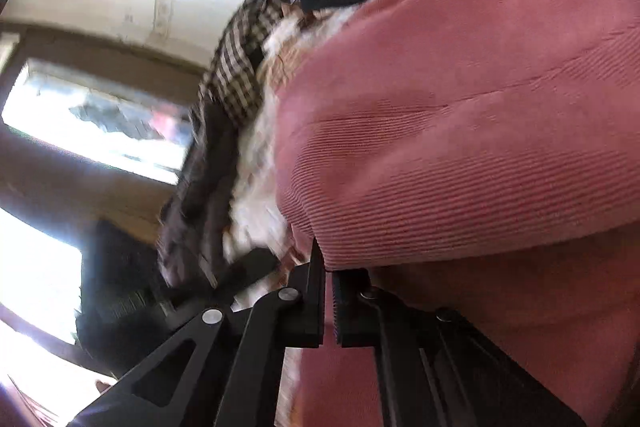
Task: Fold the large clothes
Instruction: 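Release the jacket with the left gripper and smooth the folded body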
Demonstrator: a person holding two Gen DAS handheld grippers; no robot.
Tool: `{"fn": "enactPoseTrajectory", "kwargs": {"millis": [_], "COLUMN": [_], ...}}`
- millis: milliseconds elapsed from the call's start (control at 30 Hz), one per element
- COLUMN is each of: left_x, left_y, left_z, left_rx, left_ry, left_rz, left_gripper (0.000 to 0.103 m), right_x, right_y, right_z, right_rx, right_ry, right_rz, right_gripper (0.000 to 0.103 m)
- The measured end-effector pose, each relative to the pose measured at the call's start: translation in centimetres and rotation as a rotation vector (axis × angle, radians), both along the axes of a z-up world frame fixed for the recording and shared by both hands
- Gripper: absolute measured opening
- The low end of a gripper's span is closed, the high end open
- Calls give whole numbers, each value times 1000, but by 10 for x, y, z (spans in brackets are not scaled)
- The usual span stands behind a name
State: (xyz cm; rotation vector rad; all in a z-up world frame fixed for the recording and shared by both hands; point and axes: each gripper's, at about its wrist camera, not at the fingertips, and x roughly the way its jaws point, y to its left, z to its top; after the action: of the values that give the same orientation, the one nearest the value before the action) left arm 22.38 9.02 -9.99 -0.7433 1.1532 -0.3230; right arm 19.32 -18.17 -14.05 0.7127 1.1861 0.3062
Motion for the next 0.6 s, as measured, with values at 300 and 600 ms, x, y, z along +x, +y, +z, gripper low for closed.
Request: {"fn": "enactPoseTrajectory", "kwargs": {"millis": [300,600], "left_x": [5,30], "left_y": [-15,-63], "left_z": [22,37], "left_rx": [12,171], "left_ry": [-39,-80], "left_rz": [-13,-69], "left_gripper": [35,37], "right_x": [-43,-32], "right_y": [-68,-200], "right_z": [47,77], "right_rx": [-108,-376], "right_ry": [-105,-87], "right_rz": [-68,-417], "right_gripper": [17,48]}}
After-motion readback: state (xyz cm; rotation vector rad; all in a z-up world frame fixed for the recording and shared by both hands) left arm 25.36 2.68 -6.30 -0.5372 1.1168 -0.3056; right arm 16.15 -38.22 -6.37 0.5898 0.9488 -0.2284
